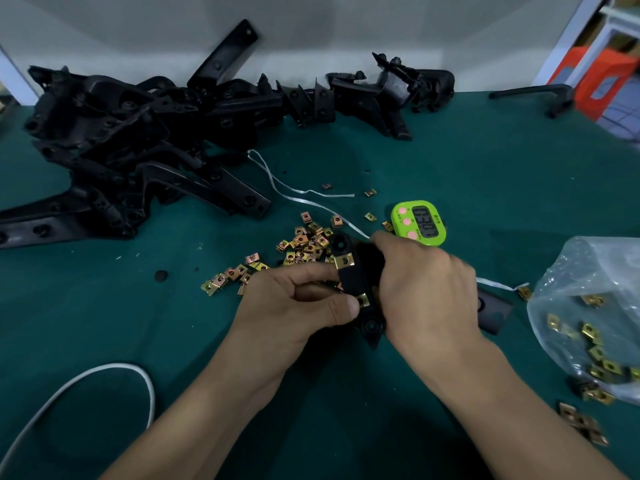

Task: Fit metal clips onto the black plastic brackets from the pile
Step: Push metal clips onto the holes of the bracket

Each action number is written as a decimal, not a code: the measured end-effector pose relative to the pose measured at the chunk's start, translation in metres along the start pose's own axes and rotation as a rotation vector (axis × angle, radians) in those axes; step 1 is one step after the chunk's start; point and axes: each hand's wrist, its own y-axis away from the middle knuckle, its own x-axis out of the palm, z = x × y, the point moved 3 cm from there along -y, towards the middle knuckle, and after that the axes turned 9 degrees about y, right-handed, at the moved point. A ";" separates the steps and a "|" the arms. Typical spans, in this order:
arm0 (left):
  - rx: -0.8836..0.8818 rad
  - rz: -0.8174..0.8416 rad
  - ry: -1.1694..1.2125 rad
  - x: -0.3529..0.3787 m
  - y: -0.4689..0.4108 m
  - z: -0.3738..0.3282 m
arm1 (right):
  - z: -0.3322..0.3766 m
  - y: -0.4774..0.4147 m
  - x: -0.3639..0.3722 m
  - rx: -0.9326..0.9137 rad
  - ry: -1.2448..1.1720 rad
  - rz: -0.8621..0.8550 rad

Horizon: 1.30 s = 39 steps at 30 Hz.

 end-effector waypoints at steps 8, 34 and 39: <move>0.107 -0.124 -0.021 -0.001 -0.004 -0.002 | -0.015 -0.005 0.008 -0.085 -0.151 -0.013; 0.536 0.087 -0.705 0.186 -0.042 -0.044 | -0.165 0.052 -0.061 0.393 -1.427 0.218; 0.354 0.430 -0.720 0.290 -0.061 -0.010 | -0.252 0.099 -0.068 0.688 -1.484 0.160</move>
